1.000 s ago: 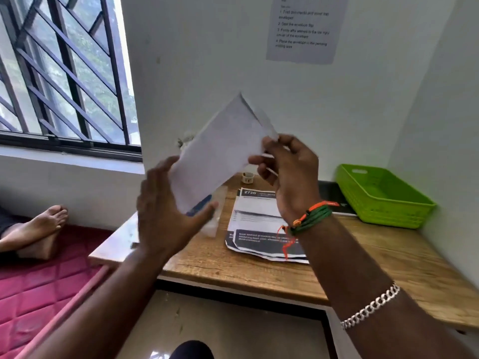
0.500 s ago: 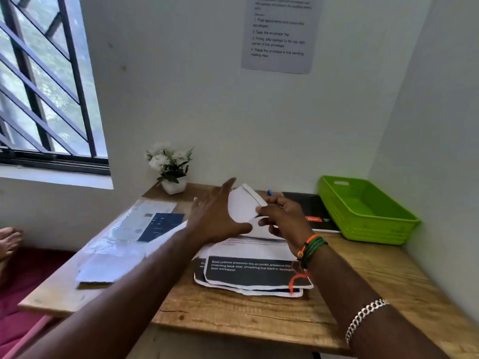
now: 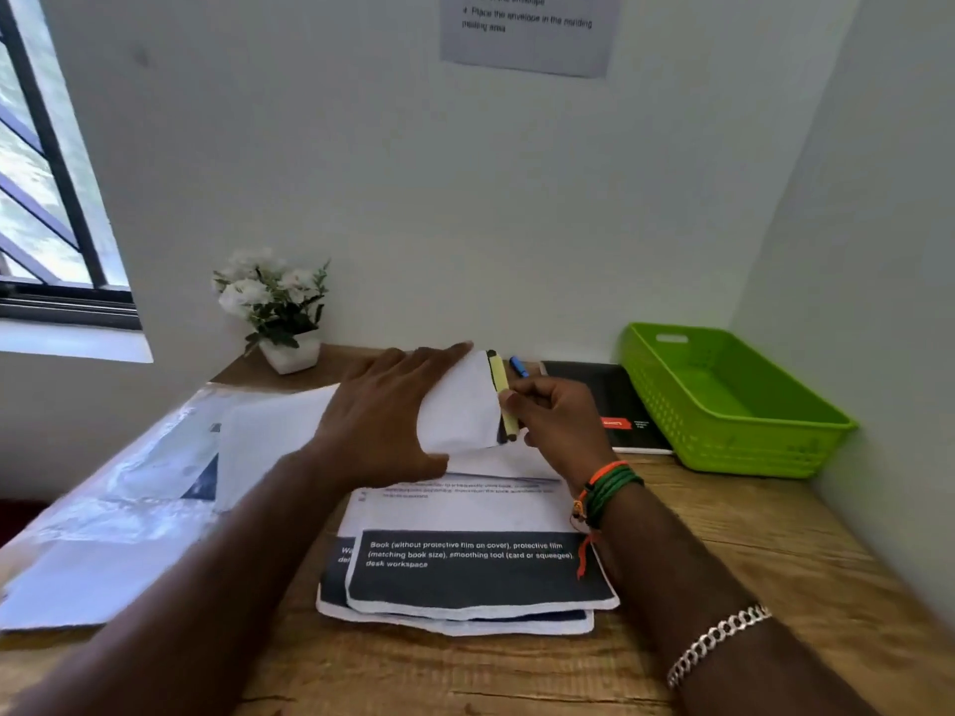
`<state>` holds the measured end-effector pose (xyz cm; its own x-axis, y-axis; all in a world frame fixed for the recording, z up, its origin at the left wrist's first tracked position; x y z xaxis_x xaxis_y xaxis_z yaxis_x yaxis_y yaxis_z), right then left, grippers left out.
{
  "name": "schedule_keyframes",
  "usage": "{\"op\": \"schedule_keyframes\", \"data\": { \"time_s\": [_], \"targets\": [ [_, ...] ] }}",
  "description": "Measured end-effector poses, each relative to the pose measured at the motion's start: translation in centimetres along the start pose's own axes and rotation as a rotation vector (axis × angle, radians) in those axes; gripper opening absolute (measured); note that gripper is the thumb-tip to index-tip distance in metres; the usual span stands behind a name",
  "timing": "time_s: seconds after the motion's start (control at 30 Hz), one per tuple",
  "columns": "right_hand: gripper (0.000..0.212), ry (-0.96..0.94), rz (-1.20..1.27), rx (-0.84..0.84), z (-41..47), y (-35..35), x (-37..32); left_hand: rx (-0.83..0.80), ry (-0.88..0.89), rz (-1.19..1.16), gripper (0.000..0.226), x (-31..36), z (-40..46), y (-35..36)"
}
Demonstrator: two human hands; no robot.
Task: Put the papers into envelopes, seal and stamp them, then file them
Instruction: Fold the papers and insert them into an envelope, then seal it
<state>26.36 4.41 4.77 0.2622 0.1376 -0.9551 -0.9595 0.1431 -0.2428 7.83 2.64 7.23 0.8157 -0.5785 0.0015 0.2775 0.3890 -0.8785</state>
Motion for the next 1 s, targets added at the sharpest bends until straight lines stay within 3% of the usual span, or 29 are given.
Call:
{"op": "schedule_keyframes", "data": {
  "time_s": [0.23,0.37,0.6,0.7,1.0],
  "targets": [
    [0.033,-0.067,0.021,-0.12,-0.8,1.4,-1.0,-0.019,0.062,-0.053,0.12,0.3,-0.4,0.1],
    [0.014,-0.06,0.045,-0.172,-0.8,1.9,-0.8,-0.004,0.06,-0.051,0.116,0.4,-0.6,0.4],
    [0.003,-0.081,0.039,-0.142,-0.5,1.3,-0.5,0.001,0.027,-0.044,0.114,0.4,-0.8,0.4],
    [0.014,-0.101,0.002,-0.11,-0.6,1.2,-0.7,0.015,0.016,-0.038,0.11,0.4,-0.8,0.3],
    [0.013,-0.156,-0.051,-0.098,-0.1,1.8,-0.3,-0.023,0.015,-0.088,0.128,1.3,-0.9,-0.1]
  ]
}}
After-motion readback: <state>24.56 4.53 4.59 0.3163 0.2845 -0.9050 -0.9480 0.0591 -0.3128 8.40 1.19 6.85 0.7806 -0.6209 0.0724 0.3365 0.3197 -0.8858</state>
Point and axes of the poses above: each hand's wrist, its own z-axis towards the middle knuckle, its own y-axis out of the palm, x = y × z, the point moved 10 cm from there along z, towards the middle knuckle, and after that the axes turned 7 degrees about y, right-handed, at the moved point
